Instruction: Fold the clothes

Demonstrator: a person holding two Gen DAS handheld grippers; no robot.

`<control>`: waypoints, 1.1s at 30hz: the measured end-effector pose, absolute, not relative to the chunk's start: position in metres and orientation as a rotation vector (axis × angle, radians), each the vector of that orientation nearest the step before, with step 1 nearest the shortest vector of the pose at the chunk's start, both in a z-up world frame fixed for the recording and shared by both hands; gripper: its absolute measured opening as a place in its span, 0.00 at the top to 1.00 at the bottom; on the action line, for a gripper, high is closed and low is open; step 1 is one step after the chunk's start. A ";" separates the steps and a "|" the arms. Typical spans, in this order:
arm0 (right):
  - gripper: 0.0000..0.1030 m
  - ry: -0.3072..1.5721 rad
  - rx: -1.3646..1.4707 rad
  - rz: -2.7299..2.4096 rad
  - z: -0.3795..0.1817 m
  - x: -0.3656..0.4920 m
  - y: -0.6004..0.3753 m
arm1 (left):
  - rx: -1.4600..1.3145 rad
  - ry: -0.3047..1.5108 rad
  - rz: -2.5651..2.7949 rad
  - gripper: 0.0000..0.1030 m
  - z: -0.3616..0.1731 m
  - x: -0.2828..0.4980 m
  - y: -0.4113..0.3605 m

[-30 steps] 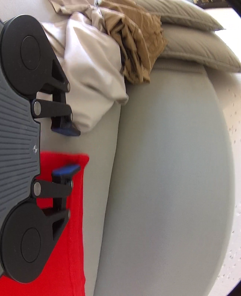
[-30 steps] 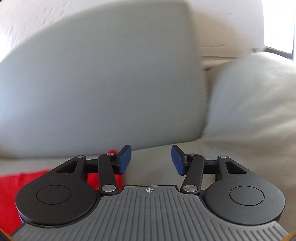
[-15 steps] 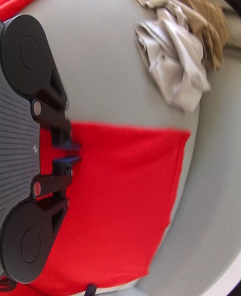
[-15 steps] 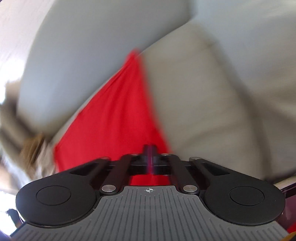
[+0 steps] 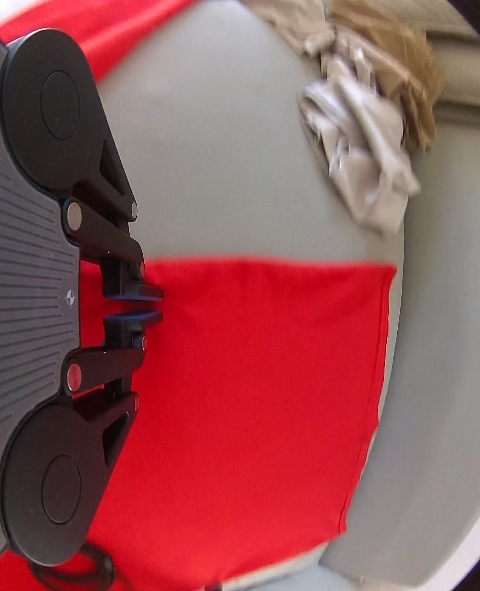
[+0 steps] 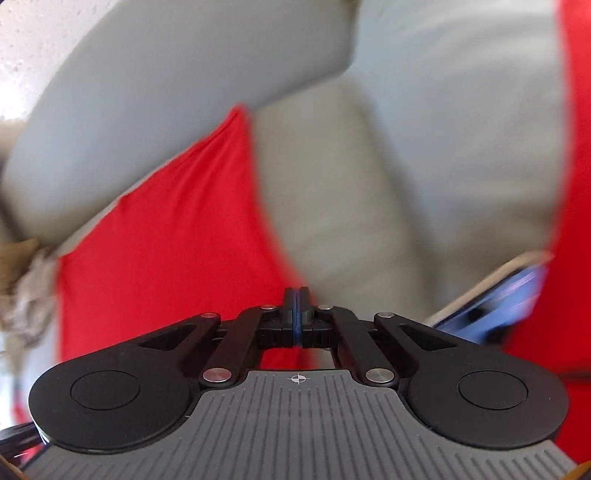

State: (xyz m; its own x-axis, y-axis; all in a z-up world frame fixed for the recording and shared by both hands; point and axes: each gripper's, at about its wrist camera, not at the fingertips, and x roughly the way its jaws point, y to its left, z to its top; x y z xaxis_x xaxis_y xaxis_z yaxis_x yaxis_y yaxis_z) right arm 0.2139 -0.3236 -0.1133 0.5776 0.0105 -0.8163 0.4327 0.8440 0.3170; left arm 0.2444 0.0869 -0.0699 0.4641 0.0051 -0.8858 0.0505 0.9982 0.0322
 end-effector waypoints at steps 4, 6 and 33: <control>0.90 0.908 0.565 -0.144 -0.093 0.197 -0.315 | 0.064 1.020 -0.147 0.83 -0.053 0.220 0.070; 0.89 0.960 0.589 -0.057 -0.097 0.194 -0.301 | 0.044 1.018 -0.252 0.70 -0.053 0.217 0.057; 0.50 0.808 0.891 0.159 0.005 -0.054 -0.273 | 0.131 0.913 -0.246 0.53 0.001 0.026 0.032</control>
State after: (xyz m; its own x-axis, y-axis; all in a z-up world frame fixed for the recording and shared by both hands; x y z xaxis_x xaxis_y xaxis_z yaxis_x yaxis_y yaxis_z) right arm -0.0540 -0.2731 0.0053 0.7006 0.4409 -0.5611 0.1949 0.6382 0.7448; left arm 0.0260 0.0320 0.0006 0.5859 -0.1544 -0.7956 0.2655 0.9641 0.0084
